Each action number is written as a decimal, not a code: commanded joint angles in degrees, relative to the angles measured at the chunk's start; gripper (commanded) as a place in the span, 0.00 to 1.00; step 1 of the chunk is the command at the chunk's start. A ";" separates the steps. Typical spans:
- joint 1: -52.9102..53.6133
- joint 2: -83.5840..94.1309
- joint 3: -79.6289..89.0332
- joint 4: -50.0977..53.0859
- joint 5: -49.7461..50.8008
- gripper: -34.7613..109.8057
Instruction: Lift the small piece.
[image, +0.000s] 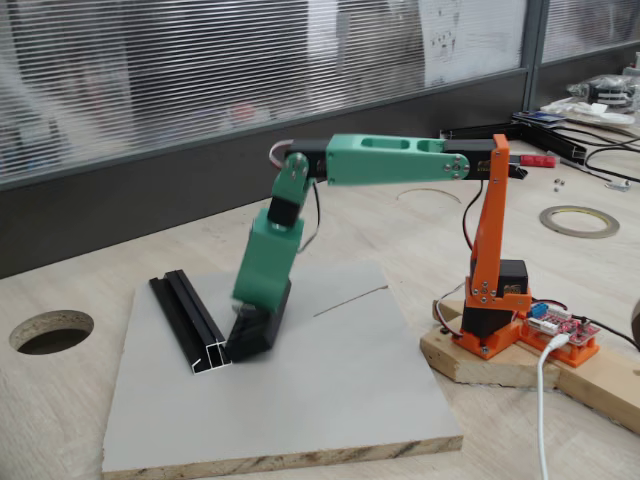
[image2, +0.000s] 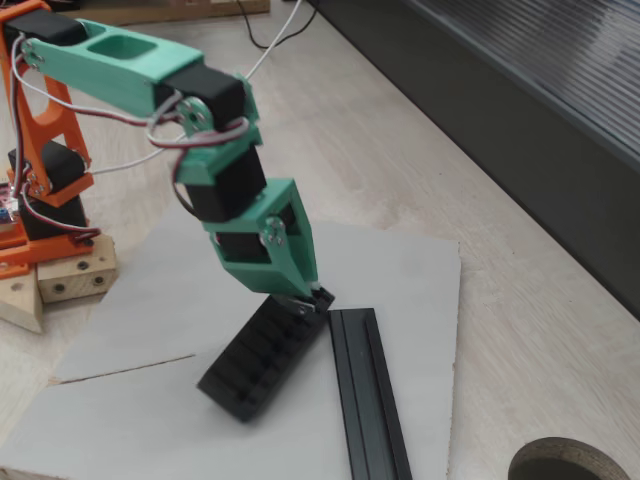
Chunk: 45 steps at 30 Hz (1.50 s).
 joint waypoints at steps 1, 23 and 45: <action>2.72 5.01 -3.60 0.62 0.88 0.26; 2.81 17.31 -4.39 18.37 0.88 0.26; 2.81 17.31 -4.22 20.74 0.79 0.26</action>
